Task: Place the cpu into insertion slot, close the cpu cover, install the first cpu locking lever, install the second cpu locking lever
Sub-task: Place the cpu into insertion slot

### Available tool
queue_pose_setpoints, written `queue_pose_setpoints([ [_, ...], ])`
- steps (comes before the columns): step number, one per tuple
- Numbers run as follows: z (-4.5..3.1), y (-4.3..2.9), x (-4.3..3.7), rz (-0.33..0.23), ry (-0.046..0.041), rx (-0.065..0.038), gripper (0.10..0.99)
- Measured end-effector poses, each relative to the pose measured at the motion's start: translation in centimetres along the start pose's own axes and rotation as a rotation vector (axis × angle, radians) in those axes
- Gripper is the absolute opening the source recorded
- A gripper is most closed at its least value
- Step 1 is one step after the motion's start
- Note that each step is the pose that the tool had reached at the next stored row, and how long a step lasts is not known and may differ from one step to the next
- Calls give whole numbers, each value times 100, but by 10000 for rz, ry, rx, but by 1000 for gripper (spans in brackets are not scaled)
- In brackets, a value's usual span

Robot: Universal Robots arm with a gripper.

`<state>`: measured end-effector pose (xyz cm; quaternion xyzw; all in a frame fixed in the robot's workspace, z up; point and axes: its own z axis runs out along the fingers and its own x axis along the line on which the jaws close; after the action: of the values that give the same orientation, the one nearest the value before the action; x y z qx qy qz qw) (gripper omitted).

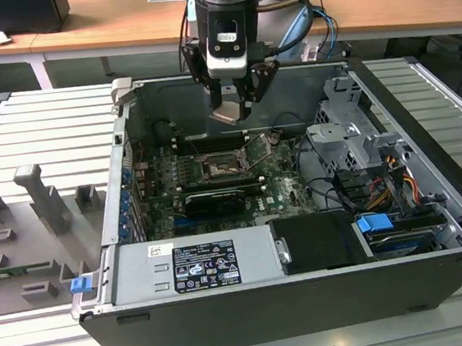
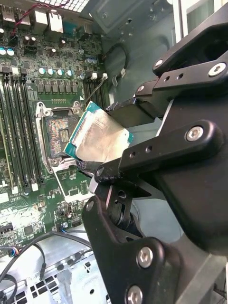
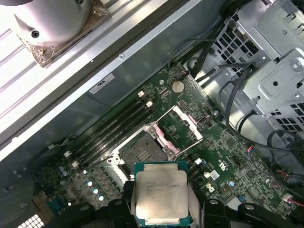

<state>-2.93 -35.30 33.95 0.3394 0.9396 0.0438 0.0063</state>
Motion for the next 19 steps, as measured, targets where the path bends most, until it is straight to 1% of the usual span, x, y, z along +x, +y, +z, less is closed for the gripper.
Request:
queue_pose_setpoints([
  [8, 10, -1, 0, 678, -70, -1, 529],
  [19, 36, -3, 0, 2158, -202, -21, 529],
])
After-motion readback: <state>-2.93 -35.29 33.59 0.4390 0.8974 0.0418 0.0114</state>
